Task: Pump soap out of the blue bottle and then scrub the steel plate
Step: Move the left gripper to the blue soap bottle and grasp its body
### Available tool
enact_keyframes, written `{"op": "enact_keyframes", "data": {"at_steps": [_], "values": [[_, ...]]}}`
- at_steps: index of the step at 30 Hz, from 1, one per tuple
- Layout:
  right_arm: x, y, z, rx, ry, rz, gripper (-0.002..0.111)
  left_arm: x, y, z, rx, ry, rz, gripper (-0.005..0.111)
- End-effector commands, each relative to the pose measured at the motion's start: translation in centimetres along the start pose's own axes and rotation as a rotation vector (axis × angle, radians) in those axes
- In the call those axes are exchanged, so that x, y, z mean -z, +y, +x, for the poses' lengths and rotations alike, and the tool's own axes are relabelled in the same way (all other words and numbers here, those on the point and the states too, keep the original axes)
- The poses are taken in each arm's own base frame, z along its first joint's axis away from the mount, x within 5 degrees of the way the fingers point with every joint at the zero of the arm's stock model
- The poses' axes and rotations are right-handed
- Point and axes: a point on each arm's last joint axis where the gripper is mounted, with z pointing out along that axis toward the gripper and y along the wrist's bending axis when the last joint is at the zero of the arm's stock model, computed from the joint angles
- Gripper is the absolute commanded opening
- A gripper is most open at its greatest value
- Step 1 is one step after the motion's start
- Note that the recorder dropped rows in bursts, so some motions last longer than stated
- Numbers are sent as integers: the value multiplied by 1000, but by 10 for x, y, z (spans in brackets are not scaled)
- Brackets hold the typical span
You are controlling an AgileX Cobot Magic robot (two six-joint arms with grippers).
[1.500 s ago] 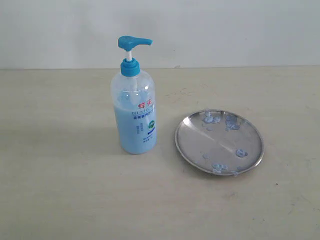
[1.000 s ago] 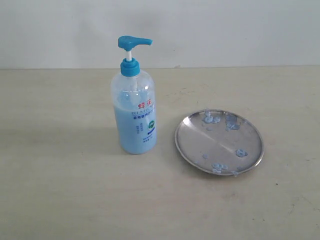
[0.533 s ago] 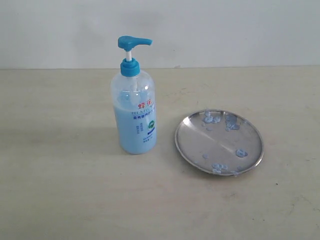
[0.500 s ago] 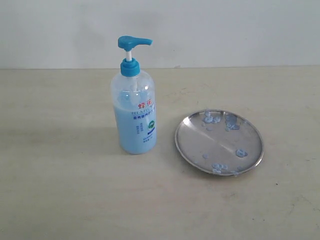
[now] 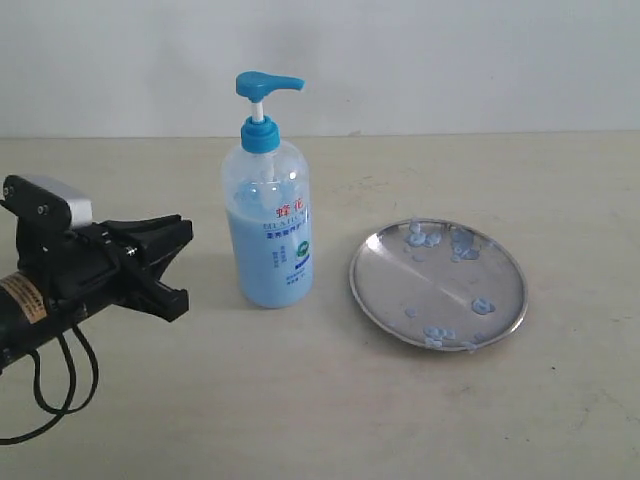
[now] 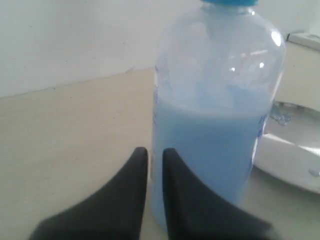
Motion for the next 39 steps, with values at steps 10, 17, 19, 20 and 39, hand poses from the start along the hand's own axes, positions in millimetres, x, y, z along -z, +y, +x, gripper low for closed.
{"op": "enact_keyframes", "data": {"at_steps": [10, 17, 19, 20, 39], "values": [[1, 0, -2, 2, -17, -1, 5, -22, 9, 33, 15, 74, -52, 110], [1, 0, -2, 2, -17, -1, 5, -20, -18, 34, -200, 67, 261, 110], [1, 0, -2, 2, -17, -1, 5, -20, -18, 34, -191, 68, 258, 110], [1, 0, -2, 2, -17, -1, 5, -20, -17, 34, -190, 68, 256, 110], [1, 0, -2, 2, -17, -1, 5, -65, -2, -5, 150, -68, 232, 110]]}}
